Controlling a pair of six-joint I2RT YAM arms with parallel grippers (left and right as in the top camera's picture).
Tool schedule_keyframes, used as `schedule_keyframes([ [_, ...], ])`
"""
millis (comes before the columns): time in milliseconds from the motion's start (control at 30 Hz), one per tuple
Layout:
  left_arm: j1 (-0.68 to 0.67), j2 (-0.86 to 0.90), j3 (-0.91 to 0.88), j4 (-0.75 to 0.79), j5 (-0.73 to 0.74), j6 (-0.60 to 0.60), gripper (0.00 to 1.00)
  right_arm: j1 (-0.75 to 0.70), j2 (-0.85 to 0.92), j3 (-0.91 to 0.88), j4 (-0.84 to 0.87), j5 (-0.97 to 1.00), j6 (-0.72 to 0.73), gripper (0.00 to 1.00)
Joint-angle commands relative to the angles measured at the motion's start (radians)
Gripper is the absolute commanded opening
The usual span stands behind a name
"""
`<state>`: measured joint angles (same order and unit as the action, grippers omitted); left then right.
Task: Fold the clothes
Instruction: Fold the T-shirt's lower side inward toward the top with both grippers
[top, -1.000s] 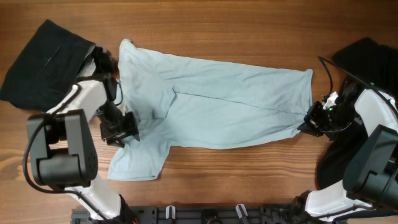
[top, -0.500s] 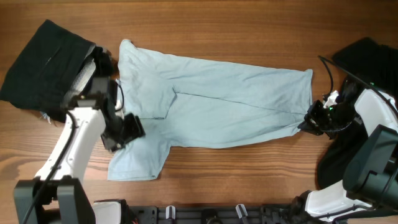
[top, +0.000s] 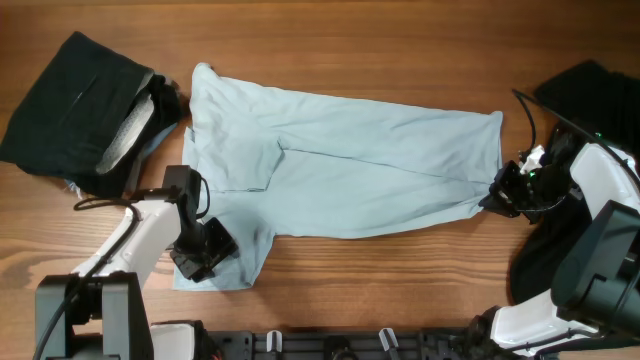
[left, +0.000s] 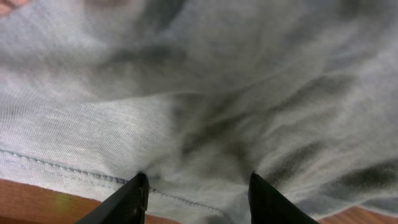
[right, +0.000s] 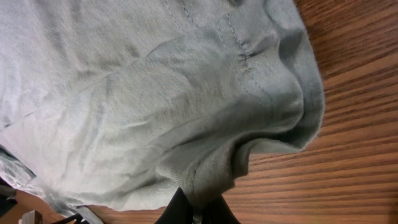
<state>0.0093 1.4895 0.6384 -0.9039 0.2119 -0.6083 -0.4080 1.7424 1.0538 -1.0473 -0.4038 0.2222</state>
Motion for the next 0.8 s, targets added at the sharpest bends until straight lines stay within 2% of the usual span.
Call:
schedule_keyframes([
  [0,0.002,0.039,-0.007,0.009,0.016,-0.089,0.5,0.005,-0.019,0.013,0.011,-0.016,0.016,0.05],
  [67,0.002,0.066,-0.006,0.029,0.017,-0.113,0.5,0.005,-0.019,0.013,0.016,-0.016,0.017,0.05],
  [133,0.002,0.085,-0.006,0.068,0.016,-0.126,0.44,0.005,-0.019,0.013,0.02,-0.016,0.017,0.05],
  [167,0.002,0.101,-0.006,0.113,0.022,-0.133,0.27,0.005,-0.019,0.013,0.027,-0.016,0.017,0.05],
  [200,0.002,0.108,-0.006,0.131,0.026,-0.133,0.15,0.005,-0.019,0.013,0.031,-0.016,0.017,0.05],
  [233,0.002,0.11,-0.006,0.135,0.027,-0.133,0.07,0.005,-0.019,0.013,0.033,-0.016,0.017,0.05],
  [267,0.002,0.11,-0.006,0.138,0.024,-0.128,0.04,0.005,-0.019,0.013,0.034,-0.016,0.017,0.05],
  [367,0.002,0.109,0.003,0.119,0.034,-0.091,0.04,0.005,-0.019,0.013,0.034,-0.016,0.017,0.05],
  [433,0.002,0.102,0.042,0.048,0.047,-0.069,0.04,0.005,-0.019,0.013,0.031,-0.016,0.016,0.05],
  [600,0.002,0.064,0.281,-0.25,-0.01,0.058,0.04,0.005,-0.026,0.024,0.017,-0.068,-0.033,0.05],
  [700,0.002,0.061,0.451,-0.327,-0.088,0.096,0.04,0.005,-0.026,0.048,-0.021,-0.08,-0.035,0.05],
  [767,0.002,0.061,0.534,-0.326,-0.108,0.116,0.04,0.005,-0.026,0.051,-0.046,-0.062,0.024,0.04],
])
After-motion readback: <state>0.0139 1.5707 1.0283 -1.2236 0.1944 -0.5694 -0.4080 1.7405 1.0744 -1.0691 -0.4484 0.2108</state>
